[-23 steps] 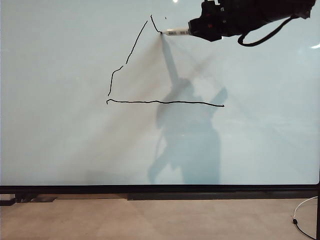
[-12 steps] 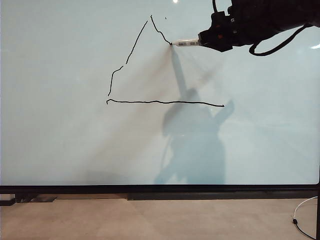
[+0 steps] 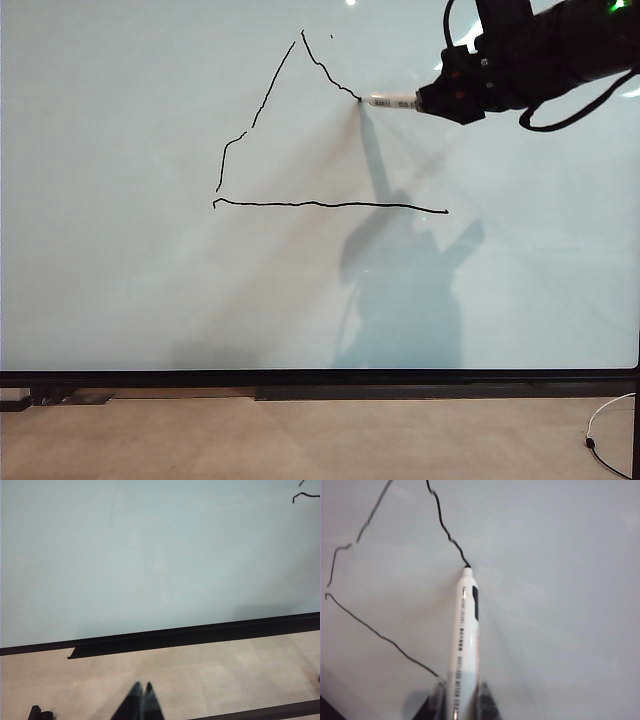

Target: Pick up the pen on the shelf to the right of the whiteboard and draw a triangle.

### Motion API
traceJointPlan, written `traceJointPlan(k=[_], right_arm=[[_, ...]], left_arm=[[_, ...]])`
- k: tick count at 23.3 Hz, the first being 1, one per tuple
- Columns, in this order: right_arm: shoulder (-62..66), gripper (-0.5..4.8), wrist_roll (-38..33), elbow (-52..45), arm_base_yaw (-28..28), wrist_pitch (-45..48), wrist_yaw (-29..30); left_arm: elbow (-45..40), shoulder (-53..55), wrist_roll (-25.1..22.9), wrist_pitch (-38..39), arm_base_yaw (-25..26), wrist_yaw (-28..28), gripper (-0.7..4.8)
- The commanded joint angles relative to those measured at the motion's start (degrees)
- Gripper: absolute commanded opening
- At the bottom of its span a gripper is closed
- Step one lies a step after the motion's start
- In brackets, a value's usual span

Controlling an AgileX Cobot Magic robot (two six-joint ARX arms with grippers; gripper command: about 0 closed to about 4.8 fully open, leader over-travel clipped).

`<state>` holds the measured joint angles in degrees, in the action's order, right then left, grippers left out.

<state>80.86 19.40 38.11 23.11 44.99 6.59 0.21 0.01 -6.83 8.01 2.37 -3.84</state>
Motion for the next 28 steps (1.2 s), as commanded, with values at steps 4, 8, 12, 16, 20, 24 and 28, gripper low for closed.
traceJointPlan(k=[4,8,12,16,20,24,28], right_arm=[[-0.4,-0.05,-0.5,-2.4,-0.9,1.5,-2.0],[-0.4,-0.05,-0.7,-2.5,-1.7,1.1,-2.0],[-0.4,-0.05,-1.0,-2.5,-2.7,0.7,-1.9],[-0.4,-0.05,-1.0,-3.1,-3.5,0.3,-0.9],[-0.4,-0.05,-1.4,-5.0,-3.8,1.9,-0.5],[-0.4,-0.05,-3.1,-8.7,-5.0,6.3,-0.5],[-0.4,-0.05,-3.1,-10.6,-5.9,6.8,-0.5]], left_arm=[[0.2,0.0,0.0,-0.3,0.0,-0.1,-0.05],[0.2,0.0,0.0,-0.3,0.0,0.0,-0.05],[0.2,0.0,0.0,-0.3,0.0,0.0,-0.05],[0.2,0.0,0.0,-0.3,0.0,0.0,-0.05],[0.2,0.0,0.0,-0.3,0.0,0.0,-0.05],[0.2,0.0,0.0,-0.3,0.0,0.0,-0.05],[0.2,0.0,0.0,-0.3,0.0,0.0,-0.05]])
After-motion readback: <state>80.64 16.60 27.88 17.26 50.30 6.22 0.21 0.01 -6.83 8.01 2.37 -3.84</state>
